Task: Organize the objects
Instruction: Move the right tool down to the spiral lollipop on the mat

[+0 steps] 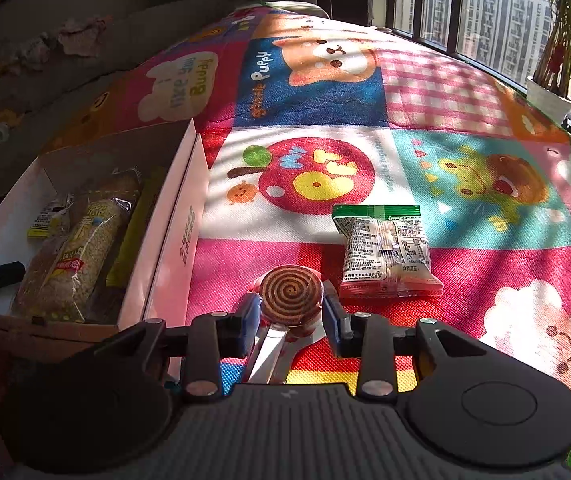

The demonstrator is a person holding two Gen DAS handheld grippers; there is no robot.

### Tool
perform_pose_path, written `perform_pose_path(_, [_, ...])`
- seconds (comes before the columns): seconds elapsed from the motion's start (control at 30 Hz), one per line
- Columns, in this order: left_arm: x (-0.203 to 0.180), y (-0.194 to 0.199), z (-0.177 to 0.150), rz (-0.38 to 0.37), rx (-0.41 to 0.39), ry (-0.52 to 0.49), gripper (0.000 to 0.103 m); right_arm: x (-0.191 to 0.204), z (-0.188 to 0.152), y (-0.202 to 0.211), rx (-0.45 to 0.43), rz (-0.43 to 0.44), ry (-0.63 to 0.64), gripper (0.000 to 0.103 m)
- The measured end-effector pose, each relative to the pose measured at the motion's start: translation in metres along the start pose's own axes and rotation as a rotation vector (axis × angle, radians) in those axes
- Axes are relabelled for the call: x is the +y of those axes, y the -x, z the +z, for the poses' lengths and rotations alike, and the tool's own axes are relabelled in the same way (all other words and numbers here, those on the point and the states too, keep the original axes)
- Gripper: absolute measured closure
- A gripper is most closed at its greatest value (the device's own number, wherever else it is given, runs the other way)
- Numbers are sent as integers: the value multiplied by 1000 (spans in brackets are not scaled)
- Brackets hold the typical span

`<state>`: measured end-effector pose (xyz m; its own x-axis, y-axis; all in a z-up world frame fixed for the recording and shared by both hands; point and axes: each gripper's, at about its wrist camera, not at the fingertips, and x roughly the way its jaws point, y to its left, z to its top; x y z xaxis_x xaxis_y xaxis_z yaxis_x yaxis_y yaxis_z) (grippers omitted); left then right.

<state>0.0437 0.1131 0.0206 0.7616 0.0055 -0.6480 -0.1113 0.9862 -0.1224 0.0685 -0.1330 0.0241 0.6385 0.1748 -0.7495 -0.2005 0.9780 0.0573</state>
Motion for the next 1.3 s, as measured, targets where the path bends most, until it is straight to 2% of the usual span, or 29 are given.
perform_pose_path(0.33, [0,1,-1,-1,-1,2,85,-6,-39,30,0,9,-3,73])
perform_pose_path(0.47, [0,1,-1,-1,-1,1,85,-2,-38,33,-40,3,25,73])
perform_pose_path(0.53, [0,1,-1,0,0,1,85,-1,-31,29,-57,-17,36,69])
perform_pose_path(0.67, [0,1,-1,-1,0,1,85,-1,-9,7,-65,9,27,47])
perform_pose_path(0.73, [1,2,-1,6,-3,0,84,0,-1,-5,-58,26,18,47])
perform_pose_path(0.83, [2,3,-2,4,-4,0,84,-3,7,-15,-59,62,-5,51])
perform_pose_path(0.87, [2,3,-2,4,-3,2,84,-5,8,-16,-58,60,-17,56])
perform_pose_path(0.93, [2,4,-2,6,-5,2,84,-7,8,-15,-53,73,-44,58])
perform_pose_path(1.13, [1,4,-1,11,-5,0,84,-9,-15,5,-51,41,-21,58])
perform_pose_path(1.3, [2,2,-1,4,-12,5,85,-19,-38,29,-36,10,-76,58])
